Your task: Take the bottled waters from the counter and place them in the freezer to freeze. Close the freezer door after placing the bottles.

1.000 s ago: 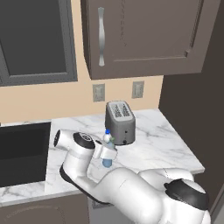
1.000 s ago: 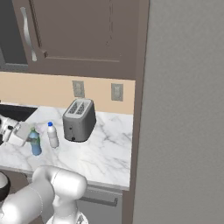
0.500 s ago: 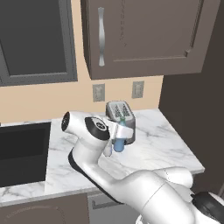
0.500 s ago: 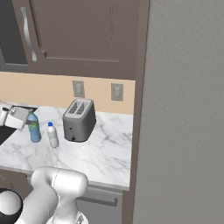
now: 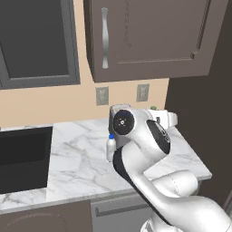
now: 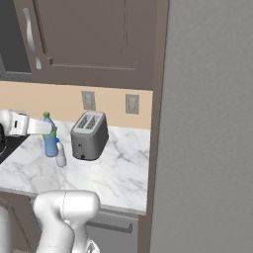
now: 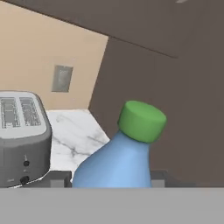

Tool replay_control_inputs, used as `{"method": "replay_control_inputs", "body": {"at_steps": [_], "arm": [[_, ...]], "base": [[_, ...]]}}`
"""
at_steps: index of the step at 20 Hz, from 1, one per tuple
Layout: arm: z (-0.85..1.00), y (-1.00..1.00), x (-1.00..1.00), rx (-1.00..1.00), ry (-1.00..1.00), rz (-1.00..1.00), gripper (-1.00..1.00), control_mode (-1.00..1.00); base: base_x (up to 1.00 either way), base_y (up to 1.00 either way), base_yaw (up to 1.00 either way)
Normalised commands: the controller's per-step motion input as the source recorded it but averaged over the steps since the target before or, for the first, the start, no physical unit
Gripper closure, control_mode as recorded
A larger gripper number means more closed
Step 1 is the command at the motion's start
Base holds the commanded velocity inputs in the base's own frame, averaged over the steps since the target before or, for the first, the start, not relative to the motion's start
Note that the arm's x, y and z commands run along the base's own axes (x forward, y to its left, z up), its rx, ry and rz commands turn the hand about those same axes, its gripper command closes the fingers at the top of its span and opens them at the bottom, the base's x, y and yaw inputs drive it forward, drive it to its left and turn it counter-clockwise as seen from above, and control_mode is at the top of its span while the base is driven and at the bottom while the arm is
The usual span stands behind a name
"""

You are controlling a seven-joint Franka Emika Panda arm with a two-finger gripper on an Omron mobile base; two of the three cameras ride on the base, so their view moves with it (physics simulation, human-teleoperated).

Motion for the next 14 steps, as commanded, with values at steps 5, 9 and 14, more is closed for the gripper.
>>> {"method": "replay_control_inputs", "body": {"at_steps": [5,9,14], "arm": [[0.27,-0.59,-0.37,0.0,0.17,0.54,1.0,-1.0],[0.1,-0.5,-0.33,0.03,0.23,0.52,1.0,-1.0],[0.0,-0.3,-0.34,0.28,0.07,0.2,1.0,-1.0]], "base": [[0.0,0.0,0.0],[0.0,0.0,0.0],[0.0,0.0,0.0]]}}
